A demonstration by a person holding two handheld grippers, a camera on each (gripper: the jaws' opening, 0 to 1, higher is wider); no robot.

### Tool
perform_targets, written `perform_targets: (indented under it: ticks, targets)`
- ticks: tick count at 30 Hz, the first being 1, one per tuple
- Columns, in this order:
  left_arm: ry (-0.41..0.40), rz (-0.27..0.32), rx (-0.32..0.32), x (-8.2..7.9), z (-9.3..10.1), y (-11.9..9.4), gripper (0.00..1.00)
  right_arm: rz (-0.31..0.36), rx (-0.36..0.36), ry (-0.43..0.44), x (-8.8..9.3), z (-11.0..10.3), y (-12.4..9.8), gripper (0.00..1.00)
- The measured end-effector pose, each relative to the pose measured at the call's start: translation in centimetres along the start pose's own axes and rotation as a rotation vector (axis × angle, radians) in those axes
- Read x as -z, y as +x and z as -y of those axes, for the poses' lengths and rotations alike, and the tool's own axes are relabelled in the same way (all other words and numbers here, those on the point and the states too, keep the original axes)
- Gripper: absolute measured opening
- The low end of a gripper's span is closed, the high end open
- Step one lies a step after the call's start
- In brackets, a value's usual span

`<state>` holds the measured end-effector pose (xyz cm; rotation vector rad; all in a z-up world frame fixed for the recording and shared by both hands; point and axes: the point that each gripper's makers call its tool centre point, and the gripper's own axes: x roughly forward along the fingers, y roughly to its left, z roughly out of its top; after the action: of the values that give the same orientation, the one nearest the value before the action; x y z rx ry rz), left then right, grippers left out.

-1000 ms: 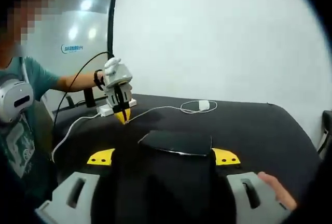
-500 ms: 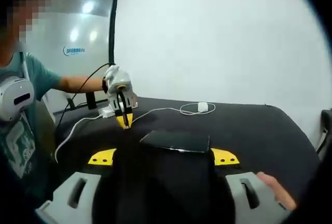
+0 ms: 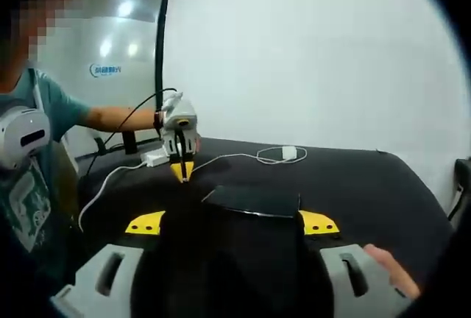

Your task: Connect the charging cable to the phone, plug the charger into the socket, and turn on the power strip switch to charge the phone.

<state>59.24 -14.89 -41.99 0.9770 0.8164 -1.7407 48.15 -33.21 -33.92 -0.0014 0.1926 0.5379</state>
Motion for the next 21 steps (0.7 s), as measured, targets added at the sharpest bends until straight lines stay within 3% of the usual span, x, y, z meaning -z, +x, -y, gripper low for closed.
perform_targets:
  ticks: [8,13,21]
  targets:
    - [-0.124,-0.157,-0.153,-0.5,0.1,-1.0,0.01,0.006,0.012,0.002,-0.1,0.4,-0.1,0.66]
    - [-0.136,-0.269,-0.172,-0.3,0.8,-1.2,0.01,-0.003,0.011,-0.011,0.2,0.4,0.4,0.66]
    - [-0.229,-0.334,-0.204,-1.1,0.1,-0.9,0.00,0.003,0.013,-0.019,0.4,2.0,0.8,0.66]
